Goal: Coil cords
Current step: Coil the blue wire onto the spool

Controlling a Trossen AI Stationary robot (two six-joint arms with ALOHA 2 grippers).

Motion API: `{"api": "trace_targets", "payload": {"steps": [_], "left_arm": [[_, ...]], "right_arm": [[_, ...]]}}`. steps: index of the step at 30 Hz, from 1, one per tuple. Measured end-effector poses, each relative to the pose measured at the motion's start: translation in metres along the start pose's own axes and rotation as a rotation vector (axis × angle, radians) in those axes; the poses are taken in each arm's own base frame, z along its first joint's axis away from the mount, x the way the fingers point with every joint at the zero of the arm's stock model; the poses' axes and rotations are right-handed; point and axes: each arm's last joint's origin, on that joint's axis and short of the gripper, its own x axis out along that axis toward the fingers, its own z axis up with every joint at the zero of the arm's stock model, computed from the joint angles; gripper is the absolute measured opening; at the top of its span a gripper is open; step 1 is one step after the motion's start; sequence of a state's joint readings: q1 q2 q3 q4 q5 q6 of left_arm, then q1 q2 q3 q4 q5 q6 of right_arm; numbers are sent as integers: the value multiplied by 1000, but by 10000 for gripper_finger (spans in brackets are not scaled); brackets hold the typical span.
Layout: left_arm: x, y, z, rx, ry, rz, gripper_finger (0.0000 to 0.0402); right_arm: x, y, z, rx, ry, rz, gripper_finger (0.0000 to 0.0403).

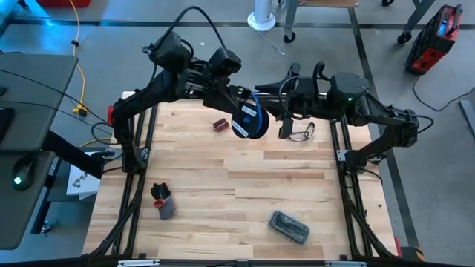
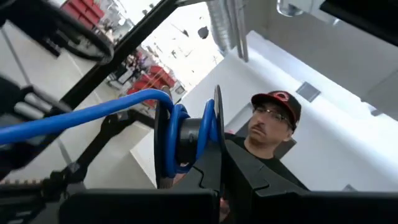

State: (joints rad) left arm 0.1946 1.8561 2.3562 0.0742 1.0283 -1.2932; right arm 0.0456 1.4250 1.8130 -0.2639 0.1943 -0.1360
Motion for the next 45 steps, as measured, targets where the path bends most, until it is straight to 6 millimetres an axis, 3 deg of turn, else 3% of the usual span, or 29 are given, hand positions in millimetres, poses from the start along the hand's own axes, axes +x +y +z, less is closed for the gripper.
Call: {"api": "trace_targets", "payload": {"steps": [11, 22, 26, 35, 45], "left_arm": [[-1, -17, 6, 181, -104, -97, 0], [-1, -19, 5, 186, -110, -101, 0], [-1, -20, 5, 187, -113, -101, 0], [-1, -21, 5, 191, -114, -104, 0], [-2, -22, 6, 205, -135, -104, 0]], "right_arm": [[0, -1, 5, 10, -48, -20, 147], [0, -2, 4, 8, -40, -65, 142], [0, -2, 4, -3, -39, -74, 115], [0, -3, 4, -44, -34, -92, 14], [0, -3, 4, -29, -35, -93, 3]]}}
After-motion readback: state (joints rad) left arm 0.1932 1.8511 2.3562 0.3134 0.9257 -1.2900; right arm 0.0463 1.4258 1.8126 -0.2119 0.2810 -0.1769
